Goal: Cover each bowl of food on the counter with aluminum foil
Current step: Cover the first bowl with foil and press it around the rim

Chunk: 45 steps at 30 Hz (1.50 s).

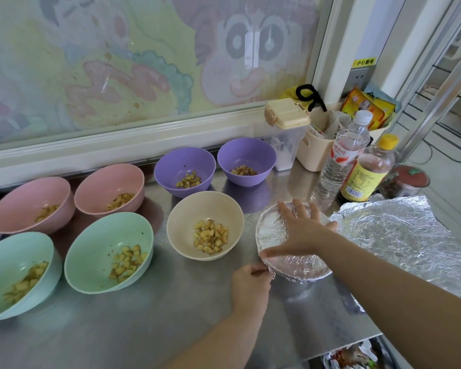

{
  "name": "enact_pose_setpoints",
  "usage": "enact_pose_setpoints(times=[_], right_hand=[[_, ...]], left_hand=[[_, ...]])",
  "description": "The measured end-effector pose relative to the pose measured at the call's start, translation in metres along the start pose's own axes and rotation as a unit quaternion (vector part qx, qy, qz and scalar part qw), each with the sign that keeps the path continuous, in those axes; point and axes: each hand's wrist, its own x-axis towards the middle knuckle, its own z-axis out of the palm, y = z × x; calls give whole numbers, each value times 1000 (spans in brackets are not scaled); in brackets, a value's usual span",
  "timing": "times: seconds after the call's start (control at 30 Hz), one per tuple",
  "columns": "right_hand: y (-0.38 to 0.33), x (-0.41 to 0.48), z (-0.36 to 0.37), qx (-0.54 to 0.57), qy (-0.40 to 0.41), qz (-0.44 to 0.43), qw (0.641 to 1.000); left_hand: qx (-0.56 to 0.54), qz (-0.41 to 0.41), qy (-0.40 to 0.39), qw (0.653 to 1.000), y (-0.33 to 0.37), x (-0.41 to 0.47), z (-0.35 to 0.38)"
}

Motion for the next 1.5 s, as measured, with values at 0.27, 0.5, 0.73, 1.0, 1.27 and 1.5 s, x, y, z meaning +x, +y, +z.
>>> enact_pose_setpoints(times=[0.27, 0.5, 0.73, 1.0, 1.27, 1.5], right_hand=[[2, 6, 4, -8, 18, -1, 1000], [-4, -8, -2, 15, 4, 26, 1000], [-5, -8, 0, 16, 7, 24, 1000], [-12, -21, -7, 16, -4, 39, 999], [-13, -18, -3, 30, 4, 62, 998], [-7, -26, -19, 63, -26, 99, 993]], left_hand=[[-156, -113, -51, 980, 18, -25, 12], [-211, -188, -33, 959, 30, -16, 9], [-296, -190, -40, 935, 32, -7, 22], [-318, -234, -64, 917, 41, -3, 24], [-317, -238, -155, 905, 44, 2, 18], [-268, -147, -116, 945, 51, 21, 1]])
